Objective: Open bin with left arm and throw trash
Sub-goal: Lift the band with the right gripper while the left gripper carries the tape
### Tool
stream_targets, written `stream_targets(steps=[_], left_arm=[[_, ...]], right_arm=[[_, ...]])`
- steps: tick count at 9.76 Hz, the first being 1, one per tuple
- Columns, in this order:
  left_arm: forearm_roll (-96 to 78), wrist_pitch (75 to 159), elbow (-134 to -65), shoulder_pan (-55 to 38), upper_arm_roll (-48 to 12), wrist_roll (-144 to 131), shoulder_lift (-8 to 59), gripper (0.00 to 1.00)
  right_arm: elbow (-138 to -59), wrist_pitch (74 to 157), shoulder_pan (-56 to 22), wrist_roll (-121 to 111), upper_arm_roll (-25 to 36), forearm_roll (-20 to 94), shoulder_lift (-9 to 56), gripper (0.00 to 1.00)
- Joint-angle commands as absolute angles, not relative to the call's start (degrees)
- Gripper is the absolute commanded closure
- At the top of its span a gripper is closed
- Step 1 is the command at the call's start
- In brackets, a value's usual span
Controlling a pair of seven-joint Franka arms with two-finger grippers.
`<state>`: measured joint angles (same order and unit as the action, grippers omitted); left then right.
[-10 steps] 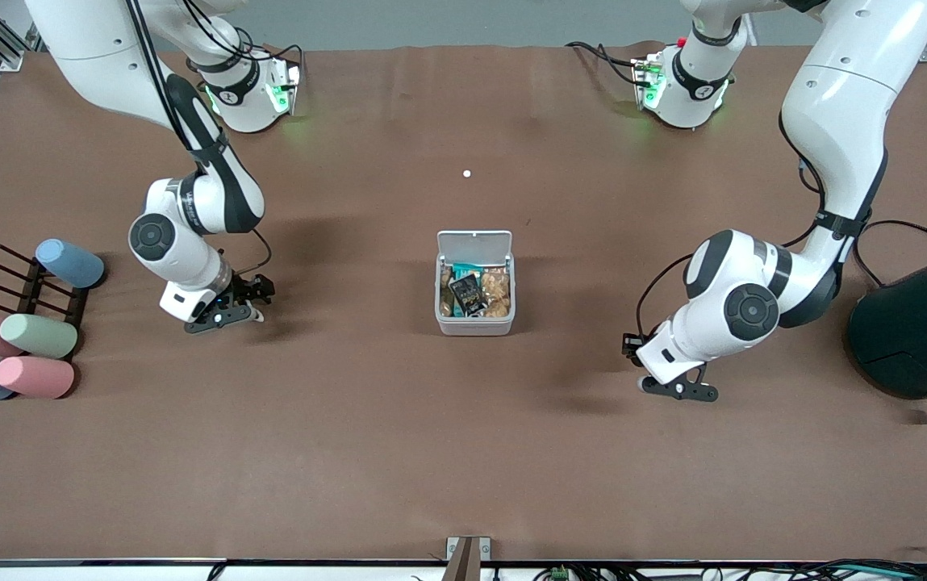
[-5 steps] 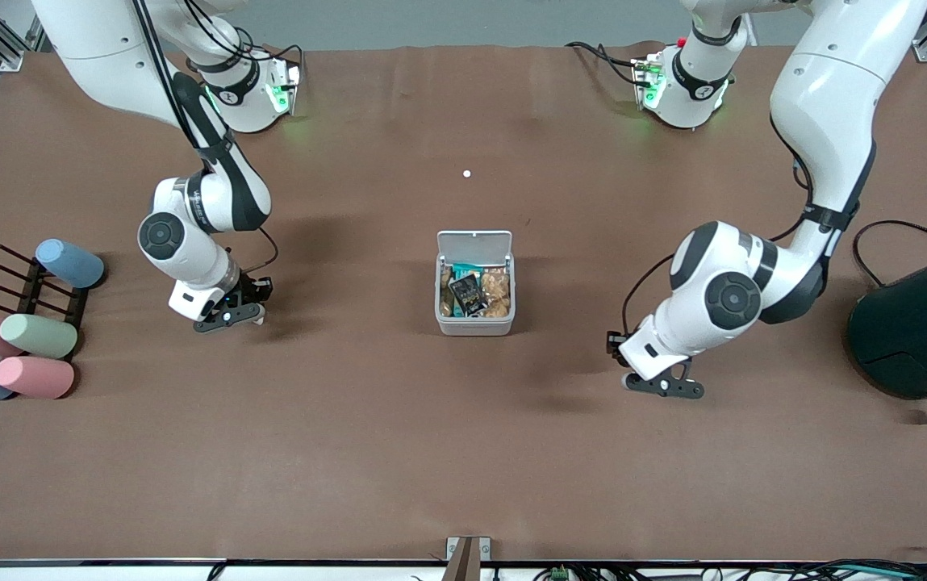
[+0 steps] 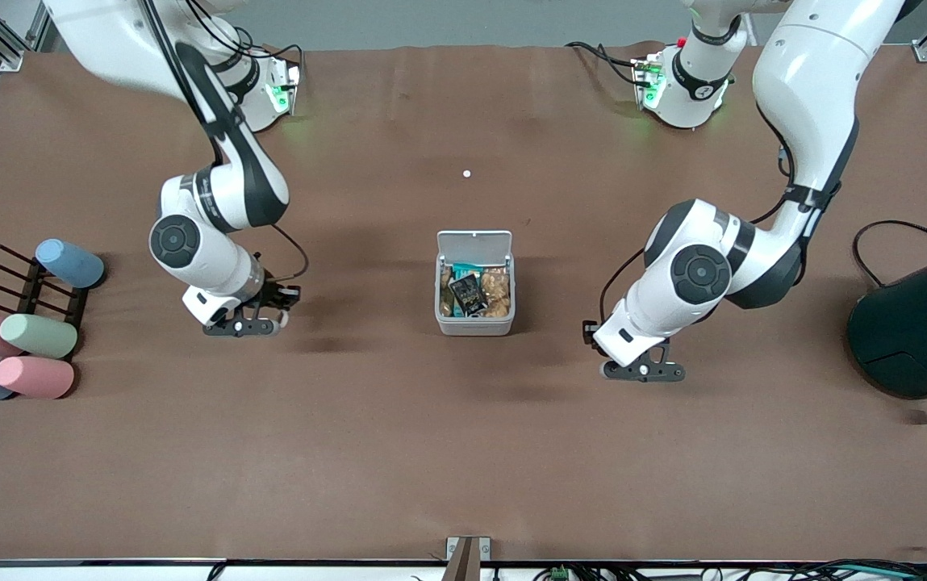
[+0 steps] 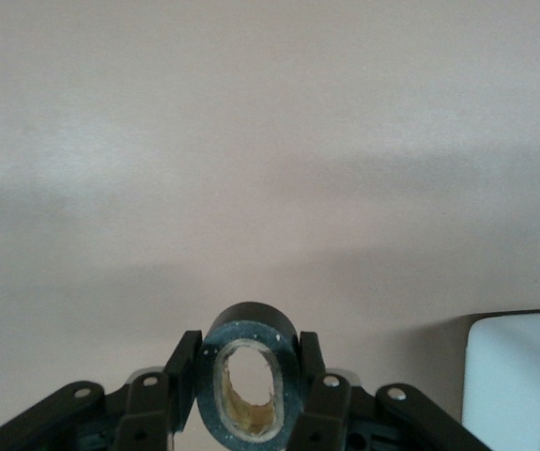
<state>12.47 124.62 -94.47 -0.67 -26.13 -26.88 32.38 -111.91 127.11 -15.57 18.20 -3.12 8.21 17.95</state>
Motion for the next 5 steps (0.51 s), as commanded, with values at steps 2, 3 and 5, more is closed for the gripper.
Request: stream_targets(steps=[2, 3, 5], left_arm=[[13.27, 119.98, -95.36, 0.08, -26.28, -27.25, 30.15, 1.0], [13.27, 119.88, -95.71, 0.87, -26.28, -26.99, 30.15, 1.0], [13.27, 119.88, -96.33, 1.05, -26.28, -26.89, 30.15, 1.0]], right_arm=[[-100.13, 121.29, -22.02, 36.22, -5.19, 12.57, 18.11, 1.0], [-96.54, 121.55, -26.15, 42.74, -5.1, 12.57, 18.45, 1.0], [-89.42, 121.81, -30.92, 50.86, -5.1, 12.31, 23.09, 1.0]])
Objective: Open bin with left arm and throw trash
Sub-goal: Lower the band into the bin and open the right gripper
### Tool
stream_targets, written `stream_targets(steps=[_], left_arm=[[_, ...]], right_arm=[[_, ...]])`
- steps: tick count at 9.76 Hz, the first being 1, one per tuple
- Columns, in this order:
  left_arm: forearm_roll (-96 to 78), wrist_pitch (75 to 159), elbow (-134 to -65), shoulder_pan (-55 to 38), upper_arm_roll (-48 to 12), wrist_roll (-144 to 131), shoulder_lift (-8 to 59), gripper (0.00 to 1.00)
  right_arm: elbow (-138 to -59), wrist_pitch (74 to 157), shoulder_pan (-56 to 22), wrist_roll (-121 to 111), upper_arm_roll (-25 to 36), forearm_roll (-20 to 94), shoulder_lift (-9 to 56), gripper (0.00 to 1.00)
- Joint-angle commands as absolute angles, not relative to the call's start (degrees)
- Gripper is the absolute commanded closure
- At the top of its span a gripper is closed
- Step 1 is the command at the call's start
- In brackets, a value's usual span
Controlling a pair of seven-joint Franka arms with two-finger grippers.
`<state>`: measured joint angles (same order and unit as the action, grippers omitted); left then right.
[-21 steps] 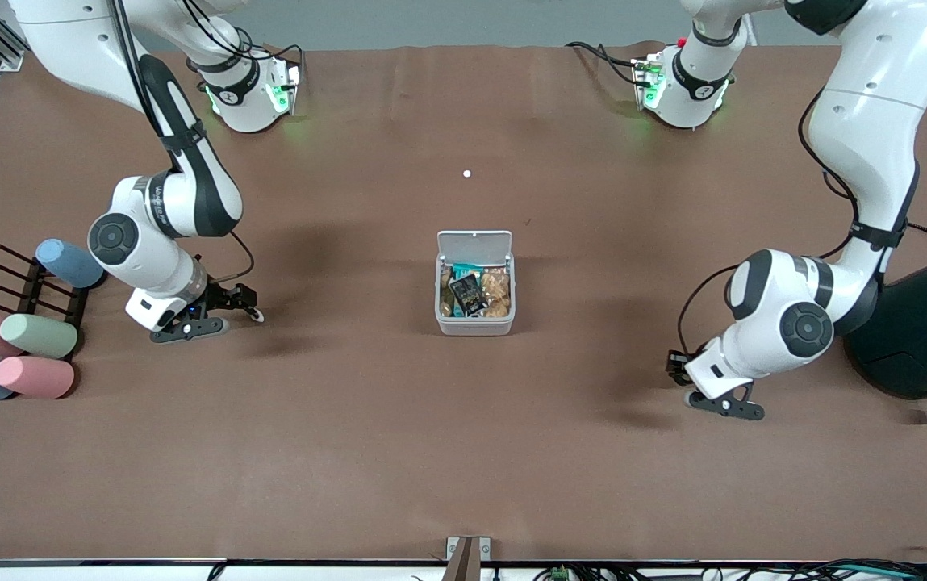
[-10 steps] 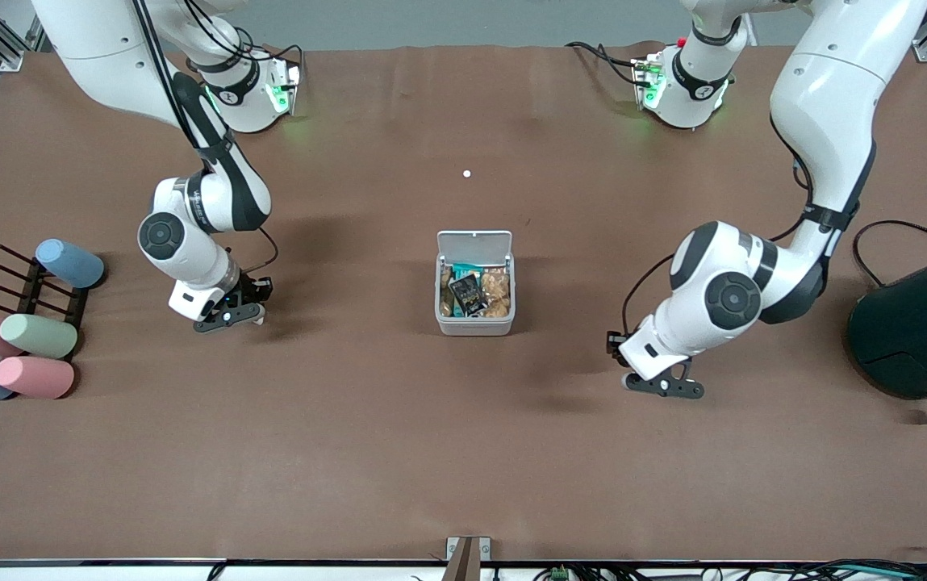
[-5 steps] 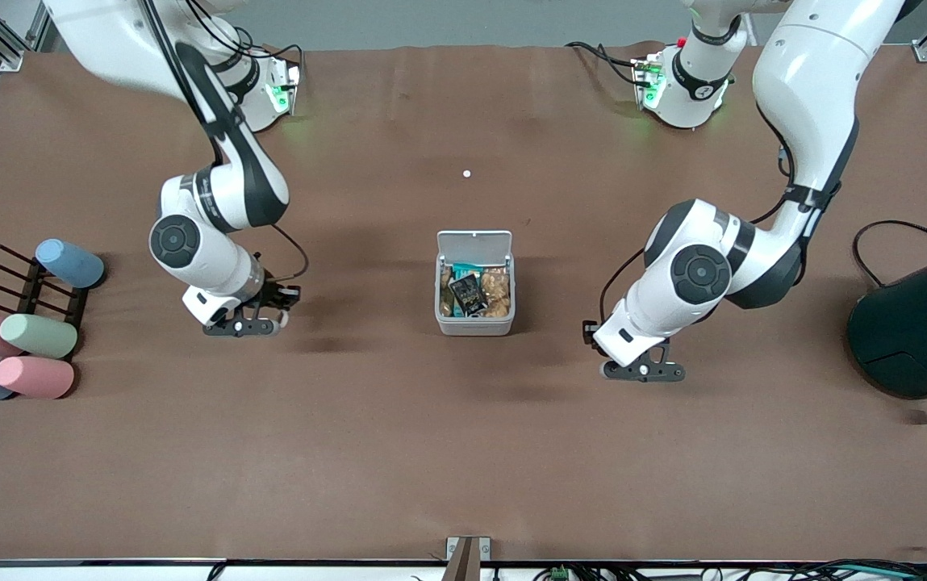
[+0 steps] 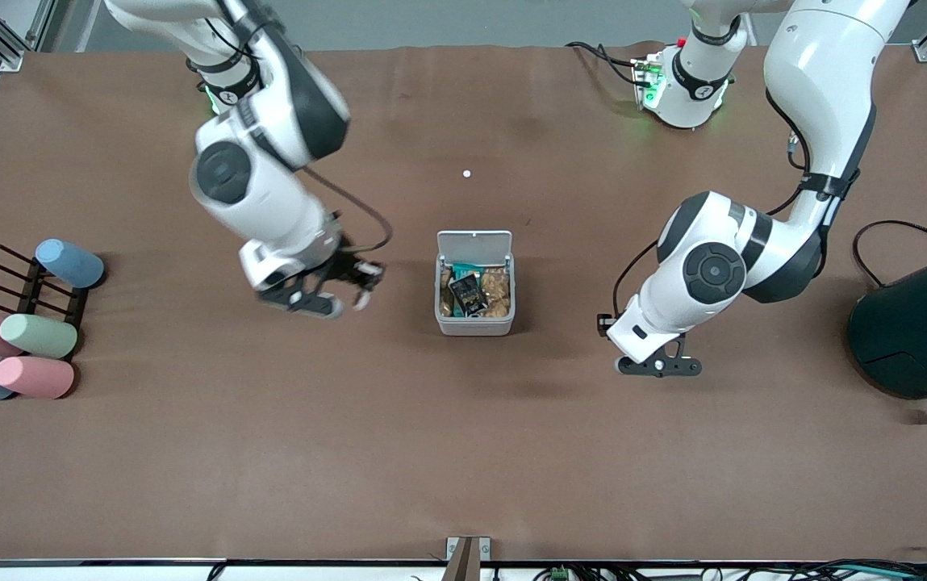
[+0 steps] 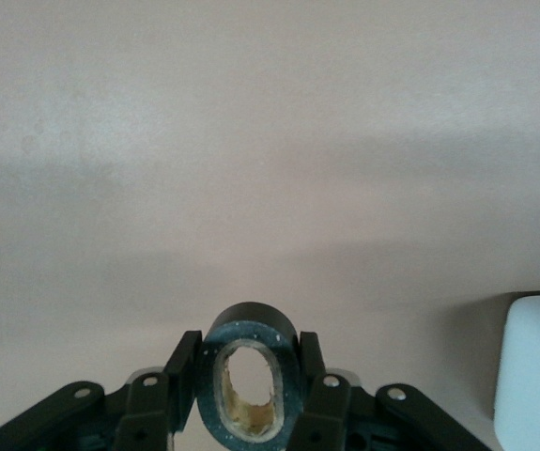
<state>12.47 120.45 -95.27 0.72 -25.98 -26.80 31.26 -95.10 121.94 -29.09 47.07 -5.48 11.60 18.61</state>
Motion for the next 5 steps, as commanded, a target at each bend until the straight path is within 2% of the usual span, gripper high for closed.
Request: stream_targets(steps=[1, 3, 5], left_arm=[[13.27, 119.88, -96.42, 0.97, -26.28, -26.89, 30.23, 1.0], [13.27, 119.88, -96.42, 1.05, -26.19, -26.89, 30.58, 1.0], [13.27, 119.88, -96.42, 1.05, -26.19, -26.89, 30.67, 1.0]], right_arm=[[-88.17, 124.08, -32.5, 52.54, -5.1, 12.3, 25.2, 1.0], [-88.15, 132.15, -35.76, 57.72, -5.01, 11.69, 27.93, 1.0], [-88.15, 133.42, -36.82, 57.92, -4.92, 11.6, 30.4, 1.0]])
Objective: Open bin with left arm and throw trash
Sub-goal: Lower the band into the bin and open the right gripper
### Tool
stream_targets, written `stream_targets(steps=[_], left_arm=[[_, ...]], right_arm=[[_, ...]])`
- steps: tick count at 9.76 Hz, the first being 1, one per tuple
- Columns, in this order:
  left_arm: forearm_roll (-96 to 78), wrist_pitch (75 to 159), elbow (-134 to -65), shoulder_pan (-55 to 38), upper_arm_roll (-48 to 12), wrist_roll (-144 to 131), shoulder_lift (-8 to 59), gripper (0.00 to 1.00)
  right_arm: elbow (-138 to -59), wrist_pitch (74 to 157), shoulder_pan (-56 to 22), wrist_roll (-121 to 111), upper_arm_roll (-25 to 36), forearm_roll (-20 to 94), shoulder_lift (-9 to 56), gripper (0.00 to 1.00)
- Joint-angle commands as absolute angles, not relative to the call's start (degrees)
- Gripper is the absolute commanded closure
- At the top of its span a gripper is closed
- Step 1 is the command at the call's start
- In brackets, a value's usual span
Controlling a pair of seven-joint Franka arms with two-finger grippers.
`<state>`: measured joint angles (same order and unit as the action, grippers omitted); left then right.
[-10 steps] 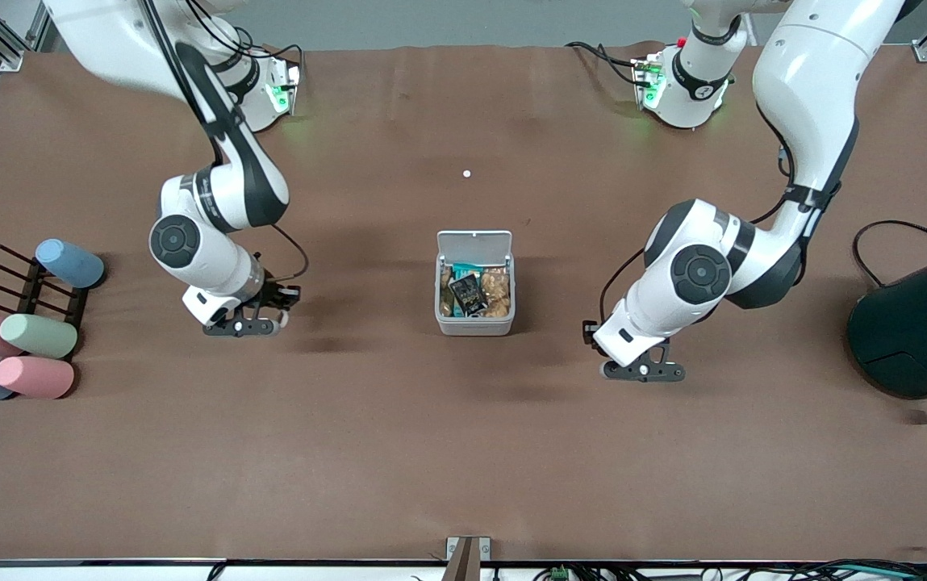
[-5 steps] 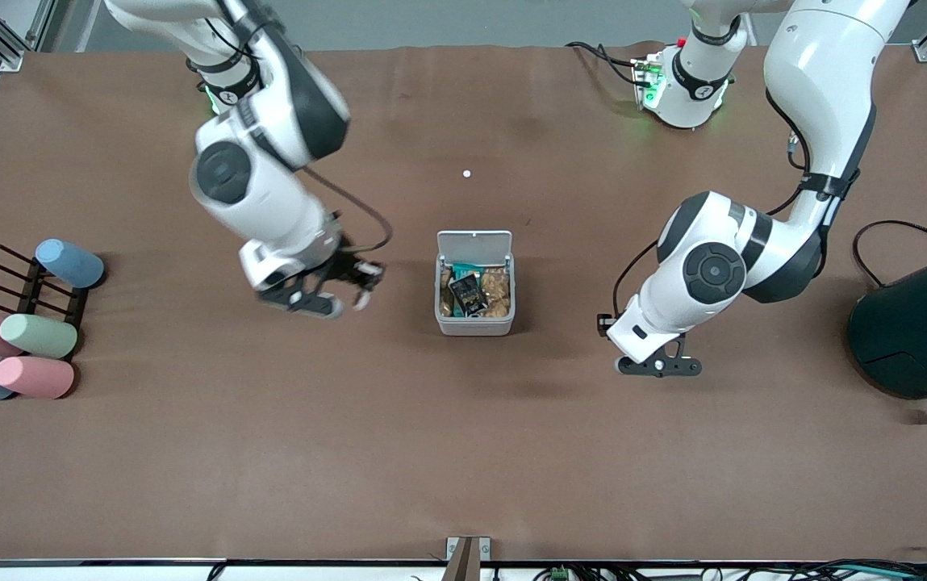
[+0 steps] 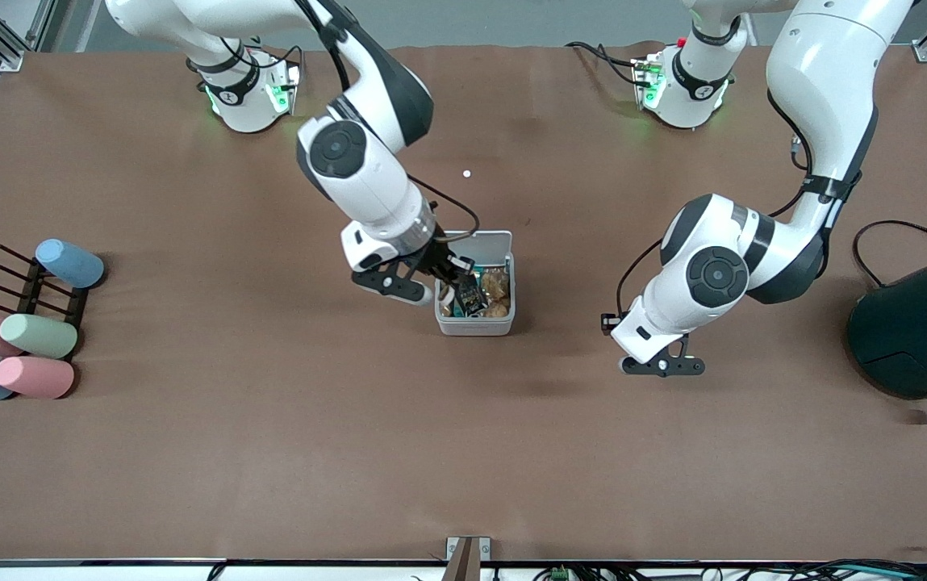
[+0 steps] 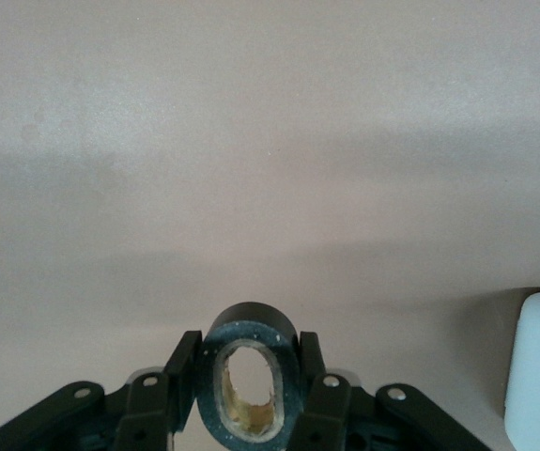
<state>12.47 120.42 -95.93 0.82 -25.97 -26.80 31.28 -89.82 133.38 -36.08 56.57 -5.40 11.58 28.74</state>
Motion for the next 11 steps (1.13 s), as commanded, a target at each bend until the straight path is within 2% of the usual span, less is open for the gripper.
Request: stream_targets(steps=[1, 5, 6, 7, 8, 9, 10, 11], left_arm=[[13.27, 119.88, -96.42, 1.05, -26.19, -26.98, 30.67, 1.0], [13.27, 119.88, -96.42, 0.88, -26.28, -27.51, 30.85, 1.0], [13.27, 119.88, -96.42, 0.88, -26.28, -27.51, 30.85, 1.0], [13.27, 119.88, -96.33, 0.88, -26.28, -27.51, 30.85, 1.0], [13.27, 119.88, -96.33, 0.79, -26.28, -27.77, 30.76, 1.0], [13.27, 119.88, -96.24, 0.7, -26.28, -27.77, 30.67, 1.0], [13.27, 119.88, -96.24, 0.7, -26.28, -27.77, 30.67, 1.0], [13.27, 119.88, -96.33, 0.7, -26.28, -27.77, 30.67, 1.0]], right_arm=[[-88.24, 133.33, -36.74, 57.92, -4.92, 11.34, 30.5, 1.0], [-88.15, 133.33, -38.14, 57.83, -4.92, 10.2, 34.28, 0.95], [-88.24, 133.24, -38.23, 57.83, -4.92, 10.2, 34.28, 0.87], [-88.24, 133.07, -38.32, 57.57, -4.92, 10.28, 34.54, 0.73], [-88.42, 132.89, -38.58, 57.39, -4.92, 10.28, 34.72, 0.57], [-88.42, 132.72, -39.28, 57.31, -4.92, 10.2, 34.63, 0.35], [-88.42, 132.63, -39.29, 57.22, -4.92, 10.2, 34.63, 0.34], [-88.33, 132.45, -39.2, 57.13, -4.92, 10.28, 34.54, 0.29]])
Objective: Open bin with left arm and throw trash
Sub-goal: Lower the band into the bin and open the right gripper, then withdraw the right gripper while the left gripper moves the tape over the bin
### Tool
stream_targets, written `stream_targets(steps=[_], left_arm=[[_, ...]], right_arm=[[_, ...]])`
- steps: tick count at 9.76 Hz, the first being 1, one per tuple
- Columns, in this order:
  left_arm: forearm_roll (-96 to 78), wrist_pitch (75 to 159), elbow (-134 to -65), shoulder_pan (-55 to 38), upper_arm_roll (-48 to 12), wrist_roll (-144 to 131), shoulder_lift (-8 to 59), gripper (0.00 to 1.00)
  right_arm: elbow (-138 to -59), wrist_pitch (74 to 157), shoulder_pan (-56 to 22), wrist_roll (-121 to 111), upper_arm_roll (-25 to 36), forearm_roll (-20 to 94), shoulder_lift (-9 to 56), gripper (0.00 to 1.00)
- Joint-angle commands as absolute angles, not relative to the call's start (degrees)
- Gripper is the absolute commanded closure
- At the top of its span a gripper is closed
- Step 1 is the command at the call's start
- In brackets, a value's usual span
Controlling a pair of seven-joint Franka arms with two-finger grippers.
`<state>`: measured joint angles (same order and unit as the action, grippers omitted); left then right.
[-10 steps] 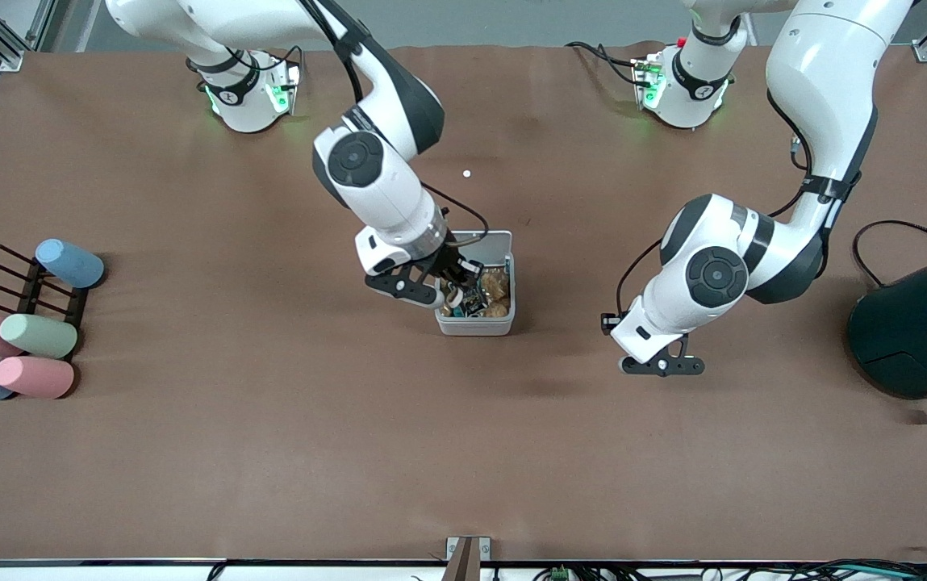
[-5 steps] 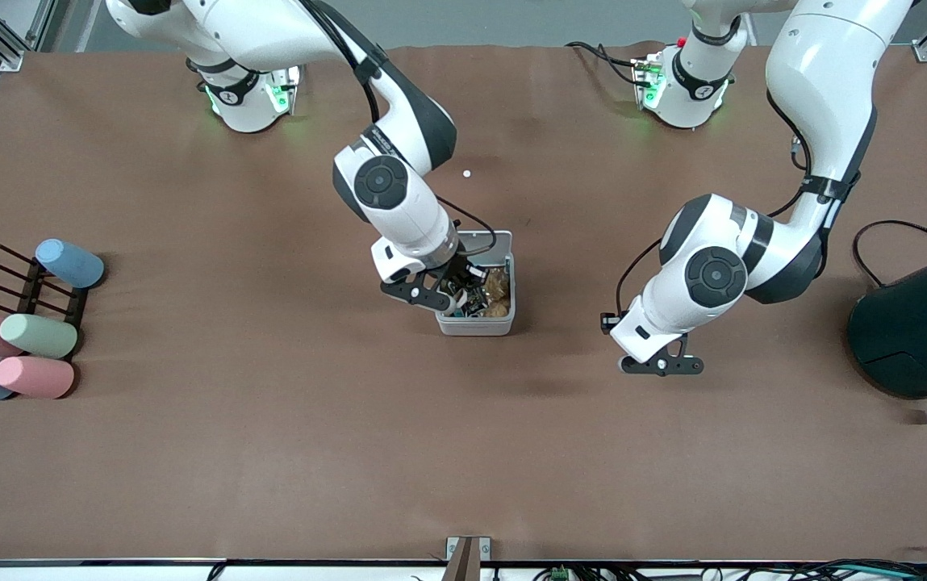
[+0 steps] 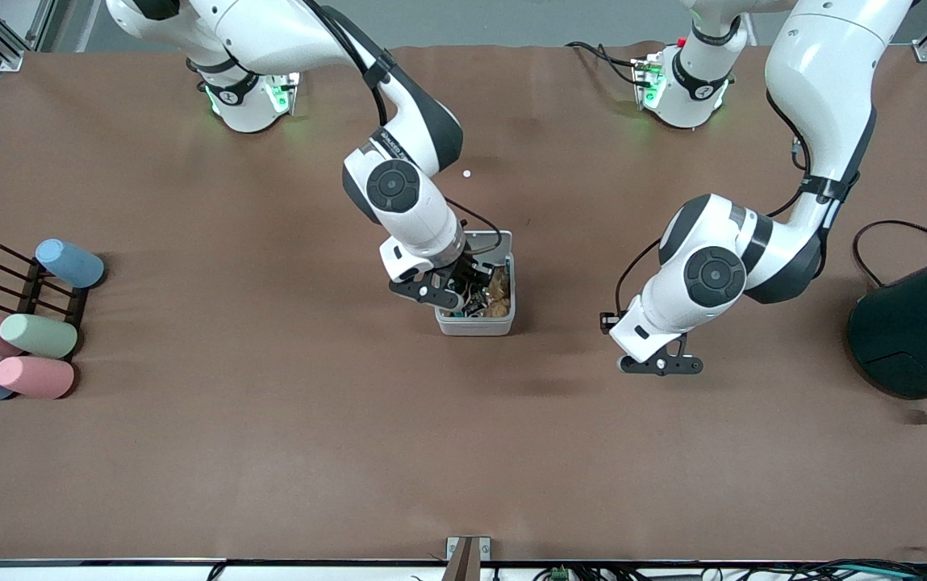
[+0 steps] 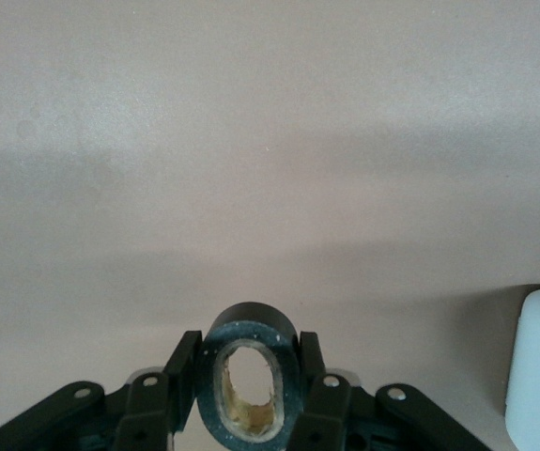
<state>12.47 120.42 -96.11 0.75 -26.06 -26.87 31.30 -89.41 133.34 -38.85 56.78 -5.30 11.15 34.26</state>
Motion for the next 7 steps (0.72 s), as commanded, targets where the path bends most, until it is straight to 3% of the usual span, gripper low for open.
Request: stream_targets(steps=[1, 4, 7], left_arm=[[13.18, 119.88, -96.33, 0.44, -26.37, -27.95, 30.41, 1.0], [13.27, 119.88, -95.89, 0.0, -26.37, -28.13, 30.5, 1.0], [12.75, 119.88, -93.87, -5.6, -27.16, -35.11, 30.59, 1.0]], right_arm=[[-88.16, 131.41, -38.85, 57.04, -4.92, 10.28, 34.11, 0.26], [-87.98, 124.13, -35.96, 56.95, -4.83, 10.81, 28.15, 0.25], [-88.15, 108.17, -27.11, 55.74, -4.31, 10.2, 17.88, 0.25]])
